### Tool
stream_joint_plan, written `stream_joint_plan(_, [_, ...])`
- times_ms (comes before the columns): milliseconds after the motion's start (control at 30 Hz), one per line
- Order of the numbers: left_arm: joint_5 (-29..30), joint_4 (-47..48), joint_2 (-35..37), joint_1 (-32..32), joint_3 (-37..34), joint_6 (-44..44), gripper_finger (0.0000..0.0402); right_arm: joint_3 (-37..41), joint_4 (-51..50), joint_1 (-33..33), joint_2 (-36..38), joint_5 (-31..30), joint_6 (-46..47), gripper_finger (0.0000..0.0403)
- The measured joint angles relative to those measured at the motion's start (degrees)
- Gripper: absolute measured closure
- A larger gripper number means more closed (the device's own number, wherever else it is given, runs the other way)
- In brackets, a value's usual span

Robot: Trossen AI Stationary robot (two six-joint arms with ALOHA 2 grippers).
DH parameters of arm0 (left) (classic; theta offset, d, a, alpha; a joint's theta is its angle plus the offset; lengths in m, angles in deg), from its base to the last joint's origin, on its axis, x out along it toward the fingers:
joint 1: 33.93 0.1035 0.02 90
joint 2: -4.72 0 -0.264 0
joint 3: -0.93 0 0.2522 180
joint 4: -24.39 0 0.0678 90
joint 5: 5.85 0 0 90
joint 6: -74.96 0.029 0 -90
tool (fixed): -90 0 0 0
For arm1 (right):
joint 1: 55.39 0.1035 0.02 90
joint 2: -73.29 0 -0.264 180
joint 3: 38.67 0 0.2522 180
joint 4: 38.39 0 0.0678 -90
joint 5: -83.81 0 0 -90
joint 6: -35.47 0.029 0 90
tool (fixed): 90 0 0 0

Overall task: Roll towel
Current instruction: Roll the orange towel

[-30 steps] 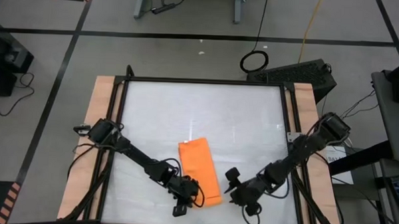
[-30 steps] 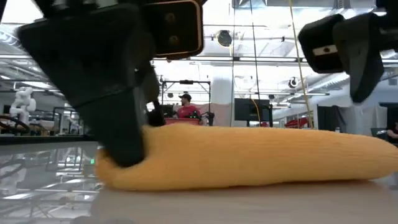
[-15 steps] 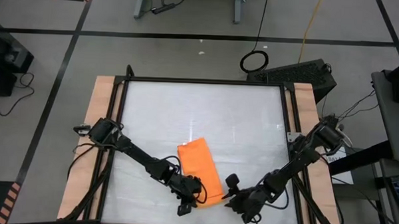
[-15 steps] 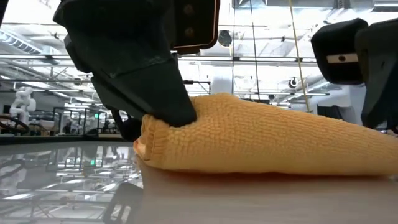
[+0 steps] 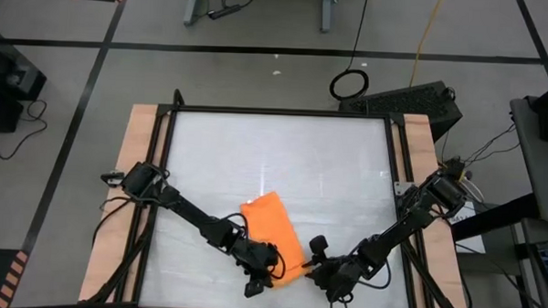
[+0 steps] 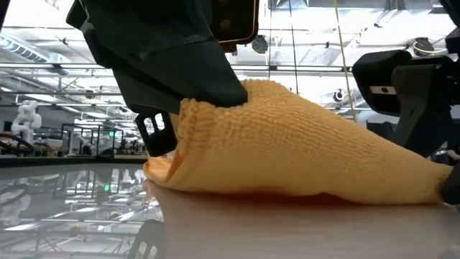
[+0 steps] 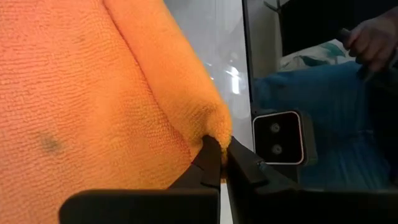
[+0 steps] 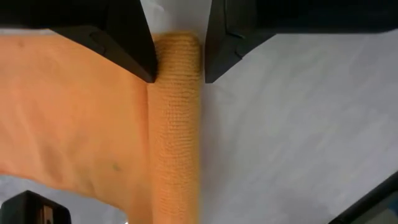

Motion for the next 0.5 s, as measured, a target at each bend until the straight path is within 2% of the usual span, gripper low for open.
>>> stream_joint_plan(133, [-1.1,0.1,0.0,0.0,0.0,0.0,0.0397,0.0,-0.4,-0.6,0.0,0.8,0.5,0.0290])
stream_joint_plan(233, [-1.2,0.1,0.0,0.0,0.0,0.0,0.0396,-0.1,-1.2,-2.0,0.1,5.0,3.1,0.0329])
stream_joint_plan(367, [-1.4,0.4,0.0,-0.1,0.0,0.5,0.0385,-0.2,-1.3,-4.3,0.3,14.8,5.9,0.0390])
stream_joint_plan(500, [-1.9,2.2,0.1,-0.3,0.0,1.6,0.0382,-0.2,-0.8,-7.2,0.7,27.6,10.7,0.0389])
